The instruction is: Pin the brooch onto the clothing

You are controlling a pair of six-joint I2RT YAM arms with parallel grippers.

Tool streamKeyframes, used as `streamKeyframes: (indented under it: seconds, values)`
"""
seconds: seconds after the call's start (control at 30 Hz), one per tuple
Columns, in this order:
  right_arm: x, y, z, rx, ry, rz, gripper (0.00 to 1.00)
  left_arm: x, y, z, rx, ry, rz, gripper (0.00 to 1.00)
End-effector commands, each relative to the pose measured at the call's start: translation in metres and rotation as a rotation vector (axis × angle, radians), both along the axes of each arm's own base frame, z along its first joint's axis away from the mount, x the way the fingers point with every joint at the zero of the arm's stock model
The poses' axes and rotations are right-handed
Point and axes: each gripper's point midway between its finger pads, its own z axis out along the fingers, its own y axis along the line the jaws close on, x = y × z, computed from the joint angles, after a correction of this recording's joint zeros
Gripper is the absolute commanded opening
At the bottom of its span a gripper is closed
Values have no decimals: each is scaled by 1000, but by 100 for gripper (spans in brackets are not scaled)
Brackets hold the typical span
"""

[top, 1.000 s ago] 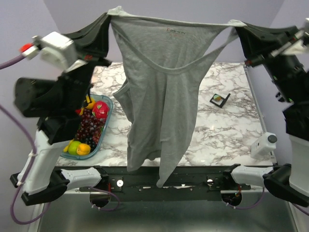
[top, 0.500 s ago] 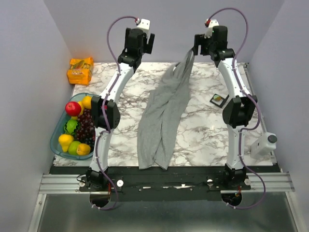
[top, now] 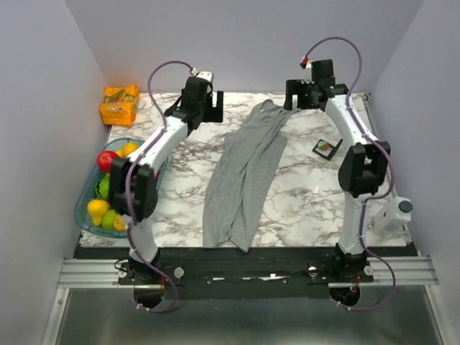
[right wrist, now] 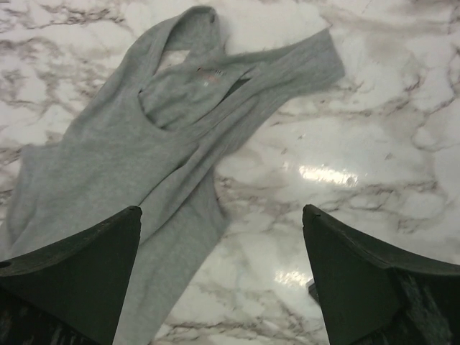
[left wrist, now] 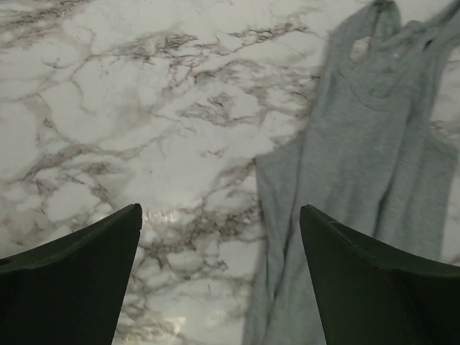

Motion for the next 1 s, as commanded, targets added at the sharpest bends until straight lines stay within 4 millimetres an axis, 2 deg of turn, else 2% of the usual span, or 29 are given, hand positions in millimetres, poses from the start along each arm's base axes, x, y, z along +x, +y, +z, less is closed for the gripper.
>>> streamKeyframes:
  seconds: [0.0,0.03,0.07,0.1,0.13,0.17,0.2,0.23,0.27,0.3,0.33,0.4,0.43,0.47,0.5,0.57,0.7,0.87,0.97]
  values:
    - [-82,35,18,147,37,52,98,-79,-19,21,-161,14,-40,99]
    - [-96,40,17,146,39,55,98,-106,-16,13,-160,42,-61,99]
    - [-116,43,40,152,-13,62,98,-120,-13,5,-150,65,-57,99]
    - [-144,57,10,133,52,75,98,-138,-17,-2,-136,88,-70,99]
    - [-160,63,9,134,55,82,98,-163,-9,-17,-117,132,-62,99]
    - [-180,67,16,142,38,90,96,-176,-7,-26,-107,154,-64,99]
    - [-199,81,13,157,50,95,96,-192,-9,-33,-99,175,-72,99]
    - [-226,81,-18,149,120,90,95,-214,-1,-47,-109,214,-51,99]
    - [-241,84,-25,165,138,89,94,-224,3,-53,-109,222,-43,99]
    - [-260,98,-13,228,112,101,93,-234,5,-60,-117,234,-34,99]
    - [-284,96,-43,216,177,96,93,-254,8,-72,-113,255,-40,99]
    - [-314,111,-49,247,186,110,91,-269,13,-83,-133,277,-3,98]
    - [-325,114,-57,250,206,114,91,-282,17,-94,-130,298,0,98]
    - [-341,113,-77,239,252,111,91,-289,17,-100,-156,321,21,97]
    - [-356,124,-83,260,282,121,89,-295,15,-106,-170,340,14,95]
    - [-377,128,-100,253,331,129,88,-312,14,-121,-161,384,6,95]
    - [-420,160,-113,280,393,204,87,-328,24,-140,-120,431,52,95]
    - [-452,186,-127,278,456,251,85,-336,23,-152,-147,452,54,93]
    - [-458,197,-132,277,451,236,82,-337,25,-153,-154,444,60,92]
